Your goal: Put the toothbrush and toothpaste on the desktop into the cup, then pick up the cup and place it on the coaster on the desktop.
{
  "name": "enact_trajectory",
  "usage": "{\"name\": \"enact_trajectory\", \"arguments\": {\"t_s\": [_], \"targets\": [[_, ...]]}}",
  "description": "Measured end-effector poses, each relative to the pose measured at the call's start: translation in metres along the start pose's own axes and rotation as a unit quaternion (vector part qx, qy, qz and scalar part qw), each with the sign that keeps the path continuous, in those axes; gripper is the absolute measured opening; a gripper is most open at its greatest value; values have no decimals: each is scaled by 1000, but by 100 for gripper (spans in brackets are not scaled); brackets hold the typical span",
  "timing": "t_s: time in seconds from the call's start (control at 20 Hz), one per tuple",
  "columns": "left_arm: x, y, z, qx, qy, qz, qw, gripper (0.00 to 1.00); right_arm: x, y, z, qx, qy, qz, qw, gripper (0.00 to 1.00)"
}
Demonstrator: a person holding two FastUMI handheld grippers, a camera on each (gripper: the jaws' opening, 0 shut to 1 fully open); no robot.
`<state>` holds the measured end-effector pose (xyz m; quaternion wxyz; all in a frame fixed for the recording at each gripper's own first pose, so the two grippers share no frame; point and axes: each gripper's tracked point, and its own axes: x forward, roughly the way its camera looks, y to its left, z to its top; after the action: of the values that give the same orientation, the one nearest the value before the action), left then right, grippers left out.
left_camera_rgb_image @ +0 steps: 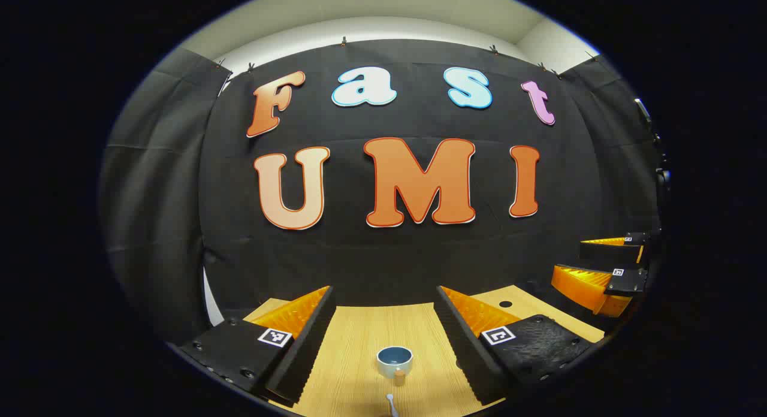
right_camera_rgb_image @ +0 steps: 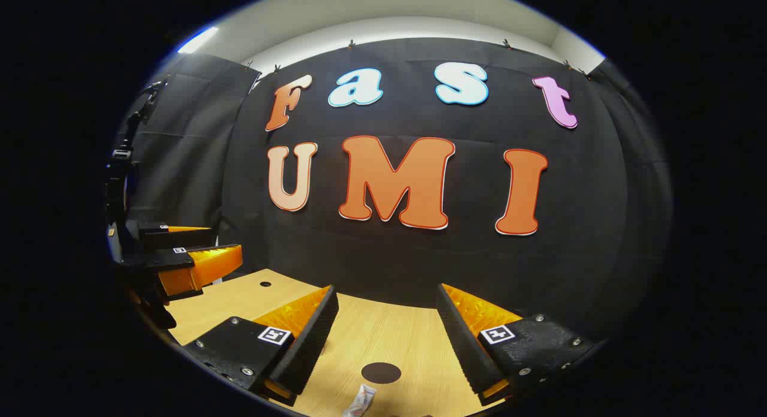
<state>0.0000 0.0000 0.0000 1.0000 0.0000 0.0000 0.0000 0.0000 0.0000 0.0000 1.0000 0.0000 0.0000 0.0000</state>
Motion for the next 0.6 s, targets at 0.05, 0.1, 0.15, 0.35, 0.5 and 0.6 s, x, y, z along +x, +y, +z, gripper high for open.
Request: {"name": "enact_trajectory", "arguments": {"t_s": [0.05, 0.1, 0.15, 0.35, 0.5, 0.6], "targets": [[0, -1, 1, 3, -1, 2, 1000, 99, 1, 0, -1, 1, 0, 2, 1000, 99], [2, -1, 0, 4, 0, 4, 1000, 99, 1, -1, -2, 1, 1, 1, 1000, 99], [1, -1, 2, 5, -1, 4, 1000, 99, 1, -1, -4, 3, 1, 4, 1000, 100], [-1, -5, -3, 7, 5, 7, 1000, 99, 0, -1, -12, 5, 8, 8, 1000, 99], [-6, -6, -4, 7, 7, 10, 1000, 99, -1, 3, -18, 12, 17, 21, 1000, 99], [-8, -4, -1, 6, 7, 19, 1000, 99, -2, 3, -19, 10, 20, 26, 999, 99]]}}
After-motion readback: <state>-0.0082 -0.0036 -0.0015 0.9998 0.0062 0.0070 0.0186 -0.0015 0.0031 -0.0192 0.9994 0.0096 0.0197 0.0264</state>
